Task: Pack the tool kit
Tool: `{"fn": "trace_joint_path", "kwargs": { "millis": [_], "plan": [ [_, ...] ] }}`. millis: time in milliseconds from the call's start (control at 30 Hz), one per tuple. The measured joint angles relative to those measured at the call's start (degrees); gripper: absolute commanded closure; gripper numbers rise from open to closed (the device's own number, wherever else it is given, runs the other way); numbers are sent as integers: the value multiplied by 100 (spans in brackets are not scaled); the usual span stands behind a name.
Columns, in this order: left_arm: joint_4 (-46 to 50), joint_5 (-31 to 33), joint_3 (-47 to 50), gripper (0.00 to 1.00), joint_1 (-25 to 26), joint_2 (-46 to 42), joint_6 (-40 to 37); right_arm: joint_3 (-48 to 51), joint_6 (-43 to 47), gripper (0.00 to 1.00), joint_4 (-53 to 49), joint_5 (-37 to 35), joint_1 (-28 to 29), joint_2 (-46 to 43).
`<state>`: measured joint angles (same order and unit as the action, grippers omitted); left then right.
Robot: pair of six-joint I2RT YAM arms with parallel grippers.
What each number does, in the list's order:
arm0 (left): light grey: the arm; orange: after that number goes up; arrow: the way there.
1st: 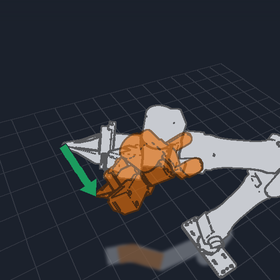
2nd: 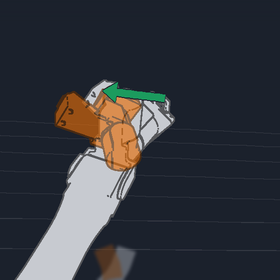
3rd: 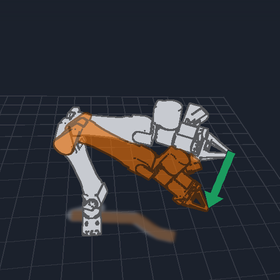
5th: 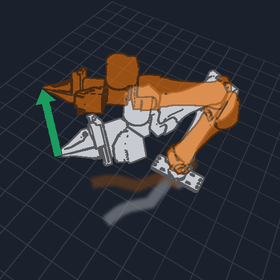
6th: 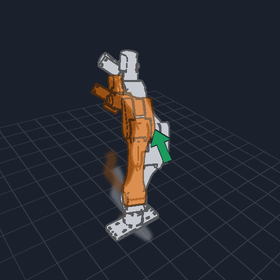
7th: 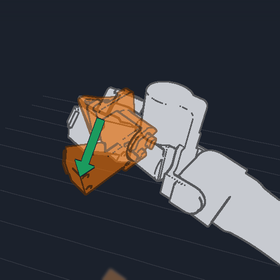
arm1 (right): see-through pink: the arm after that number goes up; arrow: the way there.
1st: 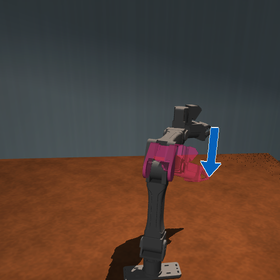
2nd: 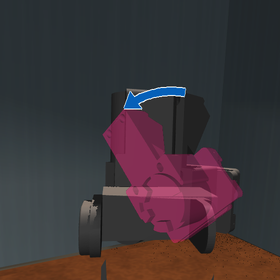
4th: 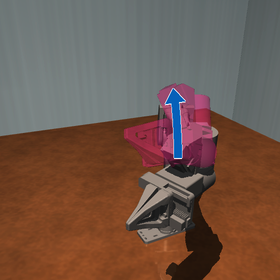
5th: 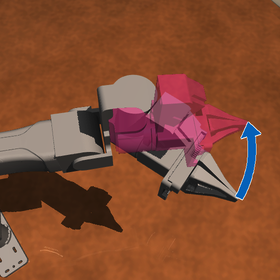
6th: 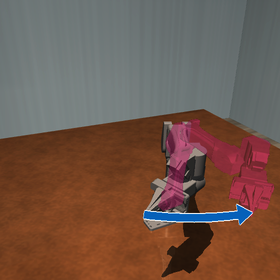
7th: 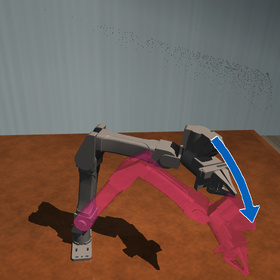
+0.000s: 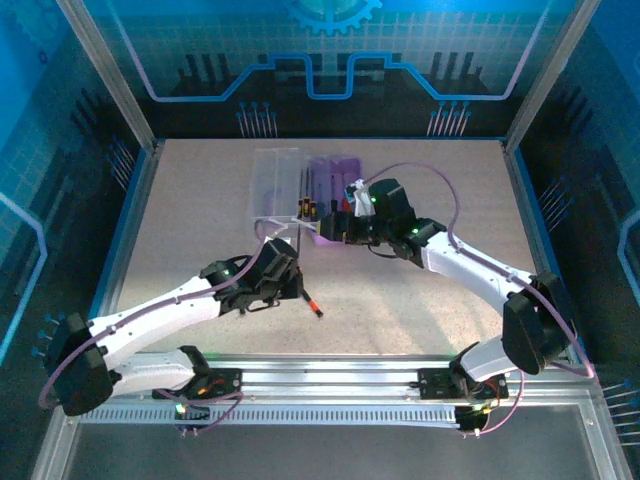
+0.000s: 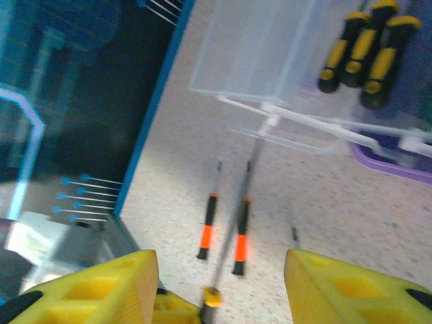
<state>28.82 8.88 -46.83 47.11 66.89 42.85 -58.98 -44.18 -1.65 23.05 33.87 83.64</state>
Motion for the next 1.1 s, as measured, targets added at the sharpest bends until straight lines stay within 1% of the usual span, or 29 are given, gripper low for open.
{"fn": "trace_joint_path", "kwargs": {
  "millis": [133, 333, 467, 800, 867, 1000, 1067, 1100],
  "plan": [
    [-177, -181, -59, 93, 15, 26, -127, -76, -223, 51, 269, 111, 68, 212],
    [-387, -302, -72, 93, 20, 24, -149, -319, -391, 57, 247, 125, 98, 595],
    [-391, -326, -72, 93, 20, 22, -153, -433, -452, 60, 164, 101, 101, 713],
    [-391, -321, -72, 95, 22, -74, -249, -490, -514, 62, -155, -9, 114, 885],
    [-413, -321, -70, 95, 22, -90, -249, -490, -522, 67, -149, -4, 129, 907],
    [-472, -321, -70, 95, 22, -90, -249, -490, -597, 71, -55, 63, 177, 1027],
    [-479, -321, -70, 95, 22, -90, -249, -490, -603, 80, -37, 107, 205, 1082],
    [-476, -321, -70, 95, 22, -90, -249, -490, -608, 82, -37, 122, 216, 1091]
  ]
}}
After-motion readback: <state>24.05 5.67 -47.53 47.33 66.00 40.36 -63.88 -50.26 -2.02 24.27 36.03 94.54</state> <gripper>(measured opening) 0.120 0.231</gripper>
